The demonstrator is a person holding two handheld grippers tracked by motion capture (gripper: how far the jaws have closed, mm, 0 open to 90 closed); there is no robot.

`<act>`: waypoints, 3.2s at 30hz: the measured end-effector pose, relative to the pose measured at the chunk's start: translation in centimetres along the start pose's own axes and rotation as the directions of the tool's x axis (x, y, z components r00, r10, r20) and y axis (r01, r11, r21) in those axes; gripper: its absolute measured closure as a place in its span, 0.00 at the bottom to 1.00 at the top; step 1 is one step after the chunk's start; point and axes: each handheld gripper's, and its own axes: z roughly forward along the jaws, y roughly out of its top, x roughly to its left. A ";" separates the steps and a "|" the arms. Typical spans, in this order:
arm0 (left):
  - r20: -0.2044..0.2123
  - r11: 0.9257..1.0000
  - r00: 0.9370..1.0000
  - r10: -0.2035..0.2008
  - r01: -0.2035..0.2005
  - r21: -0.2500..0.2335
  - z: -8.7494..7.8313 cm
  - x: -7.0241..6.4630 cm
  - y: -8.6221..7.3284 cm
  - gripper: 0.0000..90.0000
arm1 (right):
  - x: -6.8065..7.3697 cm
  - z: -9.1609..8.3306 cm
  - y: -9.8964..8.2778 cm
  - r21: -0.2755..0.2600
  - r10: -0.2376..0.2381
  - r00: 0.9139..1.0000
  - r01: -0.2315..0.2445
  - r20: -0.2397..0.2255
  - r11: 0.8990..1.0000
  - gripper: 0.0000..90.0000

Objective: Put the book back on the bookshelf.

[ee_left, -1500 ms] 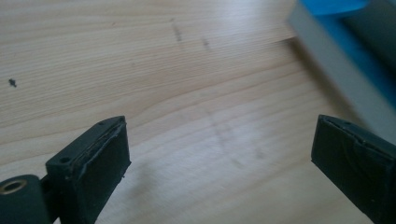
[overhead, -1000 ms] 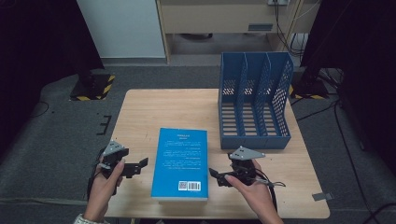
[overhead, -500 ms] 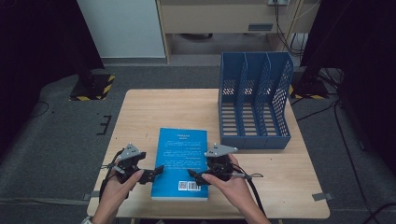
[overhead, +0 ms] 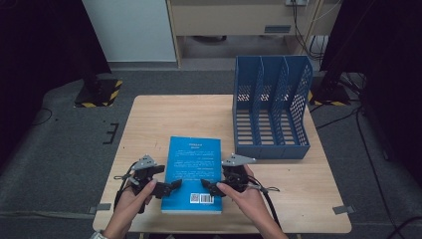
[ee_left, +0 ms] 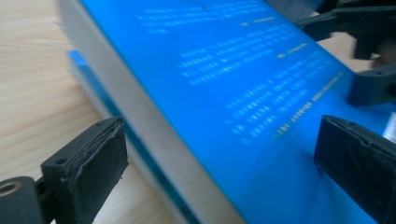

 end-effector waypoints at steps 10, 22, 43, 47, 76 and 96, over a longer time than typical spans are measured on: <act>0.102 0.996 0.991 -0.088 0.087 0.017 0.8 1.0 -0.4 0.00 | -1.0 0.4 -0.5 0.010 0.120 0.991 -0.120 -0.065 0.993 0.00; 0.154 0.988 0.976 -0.153 0.152 0.018 1.3 2.5 -0.5 0.00 | -1.9 0.9 -0.5 0.025 0.184 0.978 -0.183 -0.097 0.983 0.00; 0.227 0.988 0.962 -0.152 0.142 0.057 2.4 2.9 0.0 0.00 | -2.7 1.5 -0.1 0.062 0.217 0.968 -0.211 -0.128 0.976 0.00; 0.186 0.989 0.972 -0.143 0.133 0.065 2.7 2.3 0.7 0.00 | -2.8 1.5 0.1 0.083 0.230 0.964 -0.220 -0.133 0.972 0.01; 0.223 0.991 0.967 -0.126 0.114 0.066 2.9 3.3 1.0 0.01 | -3.4 1.4 0.0 0.113 0.235 0.955 -0.217 -0.180 0.970 0.01; 0.129 0.995 0.987 -0.096 0.090 0.047 1.5 3.5 3.6 0.11 | -2.6 1.3 4.1 0.107 0.134 0.988 -0.126 -0.073 0.986 0.15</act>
